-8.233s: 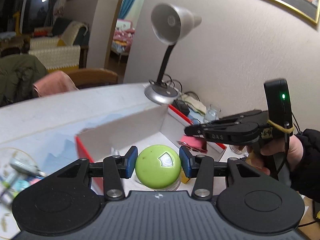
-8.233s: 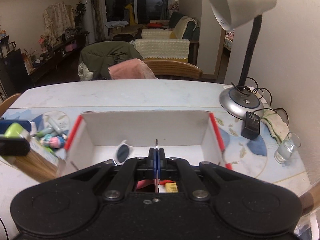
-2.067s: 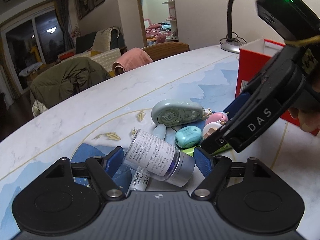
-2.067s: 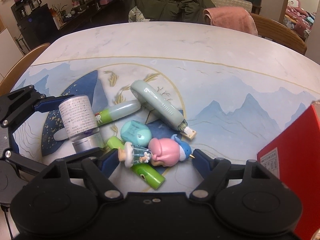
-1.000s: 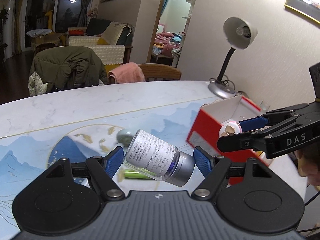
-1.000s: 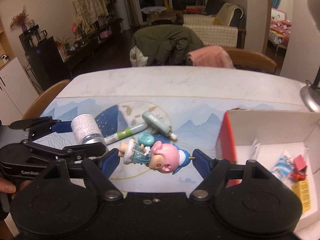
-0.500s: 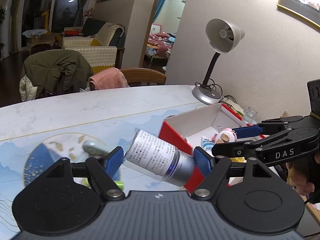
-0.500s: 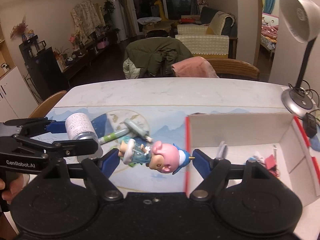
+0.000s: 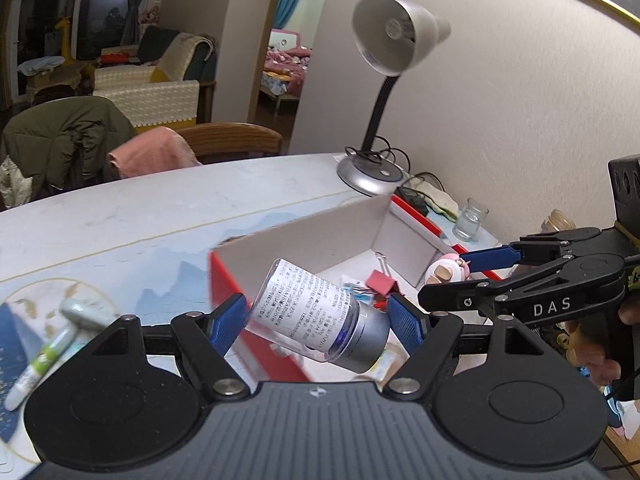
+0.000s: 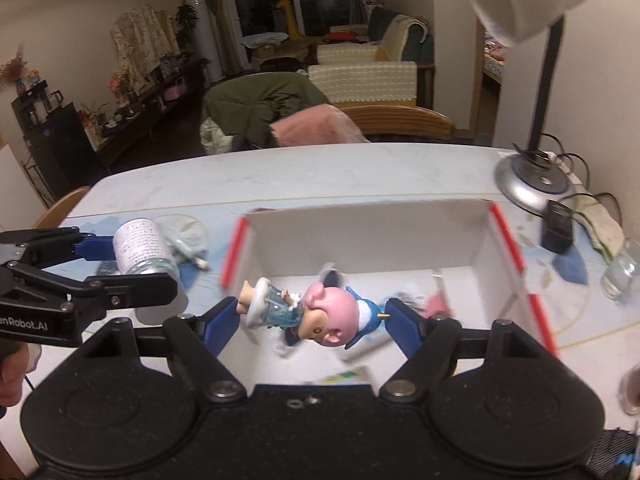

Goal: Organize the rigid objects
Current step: 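Carry the pill bottle and figurine into the shoebox with both tools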

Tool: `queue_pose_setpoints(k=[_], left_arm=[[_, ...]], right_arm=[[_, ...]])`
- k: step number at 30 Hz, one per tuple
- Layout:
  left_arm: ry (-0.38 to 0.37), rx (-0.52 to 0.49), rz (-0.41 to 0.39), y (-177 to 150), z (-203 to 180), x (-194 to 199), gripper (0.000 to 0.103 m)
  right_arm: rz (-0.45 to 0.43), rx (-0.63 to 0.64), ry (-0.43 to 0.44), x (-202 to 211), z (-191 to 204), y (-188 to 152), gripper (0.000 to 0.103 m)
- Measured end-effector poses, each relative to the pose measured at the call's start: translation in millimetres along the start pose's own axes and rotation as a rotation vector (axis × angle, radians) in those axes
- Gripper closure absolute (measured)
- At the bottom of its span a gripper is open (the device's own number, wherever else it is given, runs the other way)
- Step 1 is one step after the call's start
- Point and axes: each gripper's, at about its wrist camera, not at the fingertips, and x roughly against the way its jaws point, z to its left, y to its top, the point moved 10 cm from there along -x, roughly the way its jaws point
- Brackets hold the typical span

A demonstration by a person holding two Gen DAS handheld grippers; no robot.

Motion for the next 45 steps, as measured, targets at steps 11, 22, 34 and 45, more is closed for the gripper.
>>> queue_pose_setpoints(k=[11,22,34,45], left_arm=[[0.01,-0.024,0.104,-1.0,-36.7,-73.4,0.026],[0.025,-0.059,0.219,-23.5,-60.2,-128.3,0.026],[0.046,-0.023,0.329,-34.7,-61.9,-158.1,0.026],[0.054,-0.054,0.43,-47.7,-64.8,-167.1,0.026]], right_arm=[[0.015,-0.024,-0.079,-23.2,-78.1,6.1,0.024],[0.116,-0.03,-0.078,-66.8,-97.3,-3.9,0.024],[0.195,0.003,-0.15,-94.1,-93.5,-13.3,0.024],[0.245,0.066,-0.212,-102.4,-87.9,-20.8,0.023]])
